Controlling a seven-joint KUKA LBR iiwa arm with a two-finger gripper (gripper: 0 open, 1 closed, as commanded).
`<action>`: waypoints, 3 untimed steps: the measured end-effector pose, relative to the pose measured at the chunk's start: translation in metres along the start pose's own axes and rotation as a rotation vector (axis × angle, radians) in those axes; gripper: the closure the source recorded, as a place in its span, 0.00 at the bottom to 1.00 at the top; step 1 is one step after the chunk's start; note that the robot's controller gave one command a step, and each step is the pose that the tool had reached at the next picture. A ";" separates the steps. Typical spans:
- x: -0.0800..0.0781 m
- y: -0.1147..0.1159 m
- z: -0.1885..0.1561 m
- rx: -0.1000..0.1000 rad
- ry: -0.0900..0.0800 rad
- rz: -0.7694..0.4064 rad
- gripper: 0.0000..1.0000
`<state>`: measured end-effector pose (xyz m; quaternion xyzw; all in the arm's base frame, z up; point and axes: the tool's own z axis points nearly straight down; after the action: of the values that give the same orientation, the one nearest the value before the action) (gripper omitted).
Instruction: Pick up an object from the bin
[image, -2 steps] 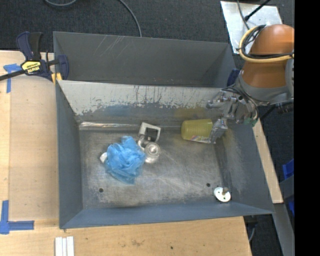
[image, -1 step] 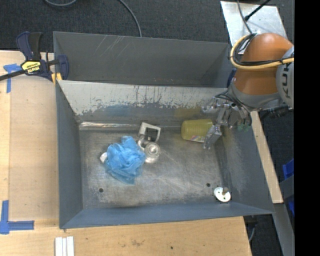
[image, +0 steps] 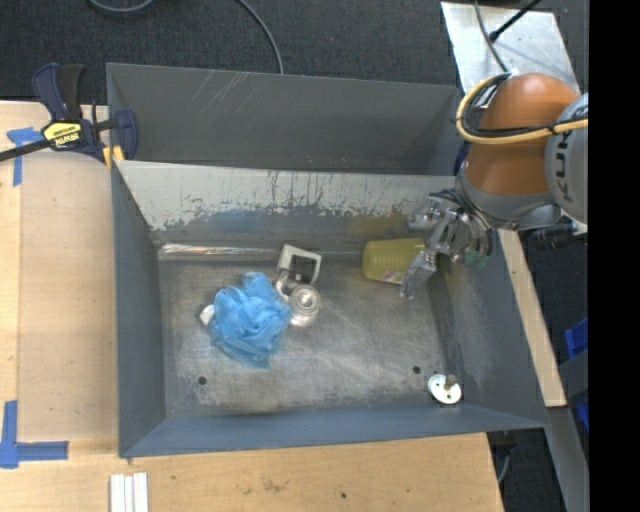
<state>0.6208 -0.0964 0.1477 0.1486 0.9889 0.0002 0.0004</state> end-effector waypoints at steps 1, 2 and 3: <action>-0.004 0.001 0.025 -0.001 -0.012 0.025 0.00; 0.002 0.006 0.061 -0.002 -0.015 0.260 1.00; 0.002 0.006 0.061 -0.002 -0.015 0.260 1.00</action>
Offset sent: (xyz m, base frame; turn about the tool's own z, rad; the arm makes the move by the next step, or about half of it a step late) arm -0.0086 0.0108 -0.0777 0.2634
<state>0.6208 -0.0896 0.0872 0.2756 0.9612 0.0003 0.0082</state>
